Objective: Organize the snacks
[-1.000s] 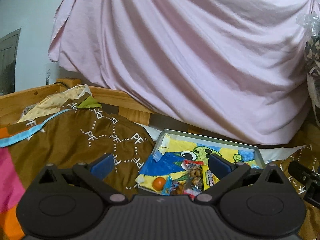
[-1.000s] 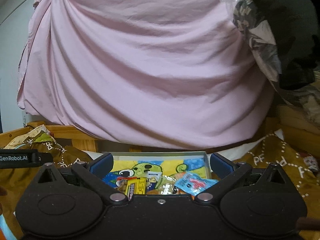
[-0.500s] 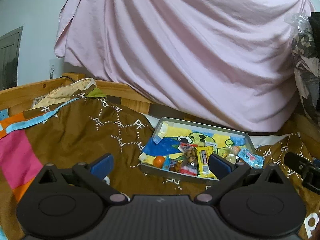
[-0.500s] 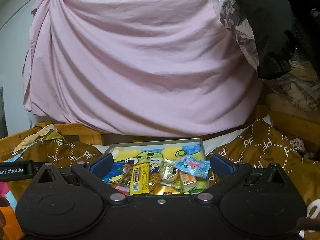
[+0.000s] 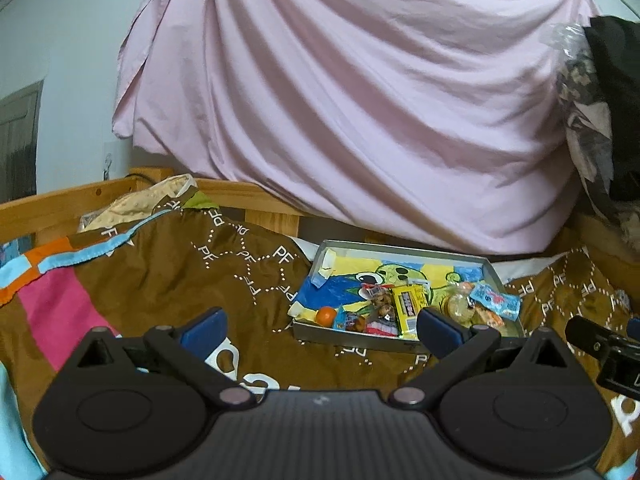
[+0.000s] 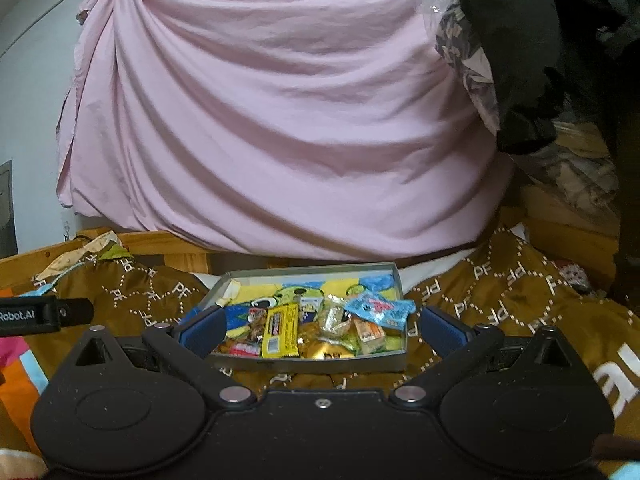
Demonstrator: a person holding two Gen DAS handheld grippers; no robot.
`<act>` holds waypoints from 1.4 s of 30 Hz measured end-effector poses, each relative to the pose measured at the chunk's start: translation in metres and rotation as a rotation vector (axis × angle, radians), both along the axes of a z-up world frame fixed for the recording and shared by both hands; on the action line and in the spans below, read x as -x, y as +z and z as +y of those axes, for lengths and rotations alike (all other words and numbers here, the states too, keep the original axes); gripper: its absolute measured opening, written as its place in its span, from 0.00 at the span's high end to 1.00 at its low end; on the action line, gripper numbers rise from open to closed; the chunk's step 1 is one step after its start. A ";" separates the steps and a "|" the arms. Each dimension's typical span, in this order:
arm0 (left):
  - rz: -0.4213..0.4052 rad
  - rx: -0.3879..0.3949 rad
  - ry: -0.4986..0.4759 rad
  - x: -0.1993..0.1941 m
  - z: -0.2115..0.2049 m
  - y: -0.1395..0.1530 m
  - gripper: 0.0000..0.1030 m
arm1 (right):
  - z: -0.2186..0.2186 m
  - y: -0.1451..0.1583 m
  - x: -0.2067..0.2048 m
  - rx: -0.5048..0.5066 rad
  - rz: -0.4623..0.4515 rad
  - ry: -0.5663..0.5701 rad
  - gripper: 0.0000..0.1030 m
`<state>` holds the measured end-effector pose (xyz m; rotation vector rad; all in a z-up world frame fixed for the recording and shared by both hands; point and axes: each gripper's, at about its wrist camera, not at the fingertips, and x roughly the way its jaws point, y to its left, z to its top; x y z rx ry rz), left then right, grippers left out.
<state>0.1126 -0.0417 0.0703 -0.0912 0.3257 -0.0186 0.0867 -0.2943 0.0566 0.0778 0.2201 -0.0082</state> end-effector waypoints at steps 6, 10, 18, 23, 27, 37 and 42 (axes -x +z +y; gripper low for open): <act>-0.006 -0.017 -0.012 0.011 0.002 -0.013 0.00 | 0.001 -0.014 0.013 0.002 0.031 -0.020 0.01; 0.003 -0.019 -0.017 0.012 0.007 -0.022 0.00 | 0.002 -0.022 0.018 0.012 0.057 -0.034 0.01; 0.034 -0.006 -0.019 0.013 0.015 -0.039 0.00 | 0.009 -0.035 0.021 0.029 0.112 -0.038 0.01; 0.038 -0.020 -0.026 0.014 0.014 -0.043 0.00 | 0.016 -0.047 0.015 0.066 0.157 -0.037 0.01; 0.039 -0.019 -0.025 0.015 0.013 -0.043 0.00 | 0.015 -0.048 0.015 0.053 0.158 -0.039 0.01; 0.043 -0.032 -0.034 0.016 0.011 -0.044 0.00 | 0.013 -0.047 0.016 0.048 0.150 -0.038 0.01; 0.040 -0.028 -0.040 0.017 0.012 -0.044 0.00 | 0.012 -0.047 0.017 0.046 0.148 -0.037 0.01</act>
